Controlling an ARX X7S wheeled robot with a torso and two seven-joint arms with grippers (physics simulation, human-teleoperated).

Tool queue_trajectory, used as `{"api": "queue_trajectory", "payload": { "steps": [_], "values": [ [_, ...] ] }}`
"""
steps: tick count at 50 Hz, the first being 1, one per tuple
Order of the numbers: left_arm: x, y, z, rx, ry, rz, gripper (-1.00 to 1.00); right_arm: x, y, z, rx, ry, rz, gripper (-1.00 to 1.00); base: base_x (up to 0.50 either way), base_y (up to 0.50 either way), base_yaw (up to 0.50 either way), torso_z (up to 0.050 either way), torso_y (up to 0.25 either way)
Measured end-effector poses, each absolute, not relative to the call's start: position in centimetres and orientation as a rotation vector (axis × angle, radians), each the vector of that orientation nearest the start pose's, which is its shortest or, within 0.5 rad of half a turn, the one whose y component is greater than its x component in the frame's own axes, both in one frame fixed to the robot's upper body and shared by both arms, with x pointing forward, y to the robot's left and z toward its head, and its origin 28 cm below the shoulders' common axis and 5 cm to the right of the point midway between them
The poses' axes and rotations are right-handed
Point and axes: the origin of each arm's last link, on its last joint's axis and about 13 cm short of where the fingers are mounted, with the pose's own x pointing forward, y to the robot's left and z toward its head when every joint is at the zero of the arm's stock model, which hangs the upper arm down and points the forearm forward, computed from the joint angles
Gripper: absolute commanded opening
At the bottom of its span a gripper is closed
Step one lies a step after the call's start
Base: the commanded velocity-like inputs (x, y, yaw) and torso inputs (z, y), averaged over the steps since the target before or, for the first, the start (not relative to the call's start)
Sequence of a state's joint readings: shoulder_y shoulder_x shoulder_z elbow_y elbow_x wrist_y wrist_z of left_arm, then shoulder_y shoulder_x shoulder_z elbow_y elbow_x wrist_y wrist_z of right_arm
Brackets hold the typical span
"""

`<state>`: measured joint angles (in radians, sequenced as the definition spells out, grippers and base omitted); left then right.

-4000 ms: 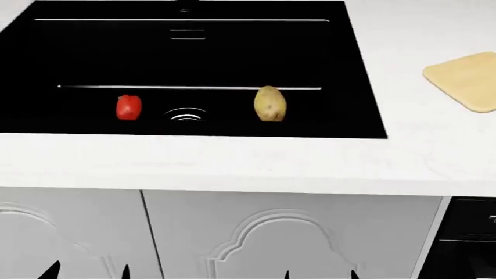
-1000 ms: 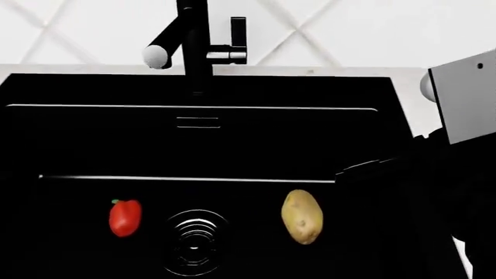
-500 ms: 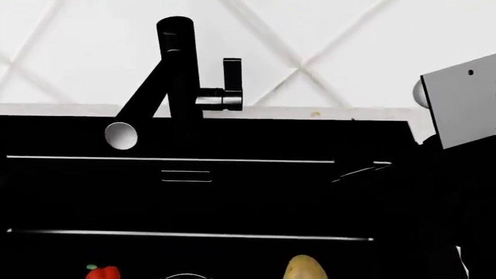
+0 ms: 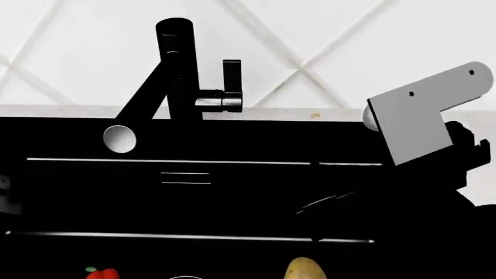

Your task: Pick the vegetables from the sink and place them on the cutting board.

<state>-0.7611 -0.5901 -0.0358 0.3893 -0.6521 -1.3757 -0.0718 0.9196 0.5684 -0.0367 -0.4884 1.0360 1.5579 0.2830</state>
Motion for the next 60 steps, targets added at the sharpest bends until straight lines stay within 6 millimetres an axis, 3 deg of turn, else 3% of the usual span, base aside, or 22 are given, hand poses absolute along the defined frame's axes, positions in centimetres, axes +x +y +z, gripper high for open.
{"api": "queue_trajectory", "payload": {
  "steps": [22, 60],
  "values": [
    [25.8, 29.9, 19.0, 0.153, 0.431, -0.130, 1.00, 26.1, -14.0, 21.8, -0.239, 0.601, 0.411, 1.00, 0.00, 0.00, 0.00, 0.000, 0.000],
    [25.5, 29.6, 15.9, 0.152, 0.531, -0.138, 1.00, 33.6, -13.2, 13.0, -0.148, 0.838, 0.287, 1.00, 0.00, 0.00, 0.00, 0.000, 0.000]
  ]
}}
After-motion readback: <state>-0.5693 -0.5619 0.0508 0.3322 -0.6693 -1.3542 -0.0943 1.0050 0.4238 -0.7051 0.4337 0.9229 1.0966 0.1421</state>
